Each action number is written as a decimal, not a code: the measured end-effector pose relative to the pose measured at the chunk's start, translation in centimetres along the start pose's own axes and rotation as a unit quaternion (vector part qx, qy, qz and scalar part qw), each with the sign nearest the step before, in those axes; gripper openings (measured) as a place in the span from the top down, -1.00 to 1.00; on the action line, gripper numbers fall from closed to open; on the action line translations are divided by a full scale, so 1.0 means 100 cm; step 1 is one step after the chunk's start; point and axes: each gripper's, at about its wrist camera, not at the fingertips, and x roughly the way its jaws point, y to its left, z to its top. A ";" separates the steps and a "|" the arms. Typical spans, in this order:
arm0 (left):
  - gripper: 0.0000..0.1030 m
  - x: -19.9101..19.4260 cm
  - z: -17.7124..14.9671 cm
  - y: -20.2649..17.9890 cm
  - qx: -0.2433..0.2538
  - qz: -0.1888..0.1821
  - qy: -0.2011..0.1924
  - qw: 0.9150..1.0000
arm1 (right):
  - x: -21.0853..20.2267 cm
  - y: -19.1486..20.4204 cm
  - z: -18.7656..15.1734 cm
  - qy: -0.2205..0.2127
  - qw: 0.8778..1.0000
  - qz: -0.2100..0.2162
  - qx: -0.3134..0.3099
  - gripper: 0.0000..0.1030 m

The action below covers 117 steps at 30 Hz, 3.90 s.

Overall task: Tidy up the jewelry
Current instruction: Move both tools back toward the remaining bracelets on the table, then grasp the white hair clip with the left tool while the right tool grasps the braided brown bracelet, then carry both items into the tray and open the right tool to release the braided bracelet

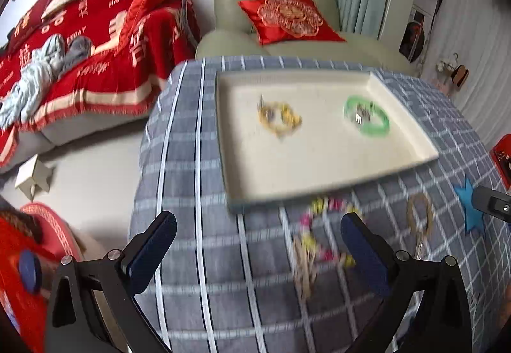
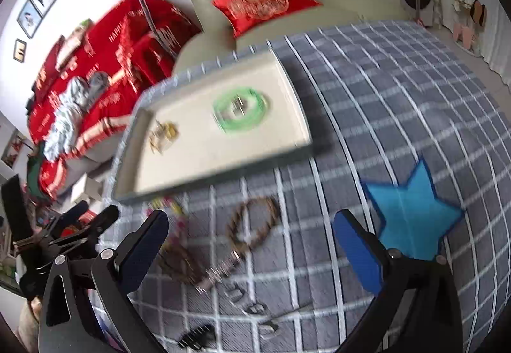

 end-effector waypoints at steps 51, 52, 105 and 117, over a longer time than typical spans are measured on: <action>0.32 -0.025 -0.054 -0.031 0.034 -0.078 0.034 0.996 | 0.042 0.028 -0.018 0.044 0.995 -0.072 -0.054 0.90; 0.32 -0.027 -0.053 -0.028 0.030 -0.081 0.032 0.996 | 0.039 0.025 -0.018 0.041 0.996 -0.068 -0.048 0.90; 0.32 -0.077 -0.021 -0.005 0.010 -0.111 -0.035 0.993 | -0.007 0.052 0.022 0.002 0.996 0.041 -0.082 0.85; 0.32 -0.053 0.079 -0.021 0.017 -0.107 -0.064 0.992 | 0.017 0.061 0.083 0.000 0.994 0.039 -0.097 0.85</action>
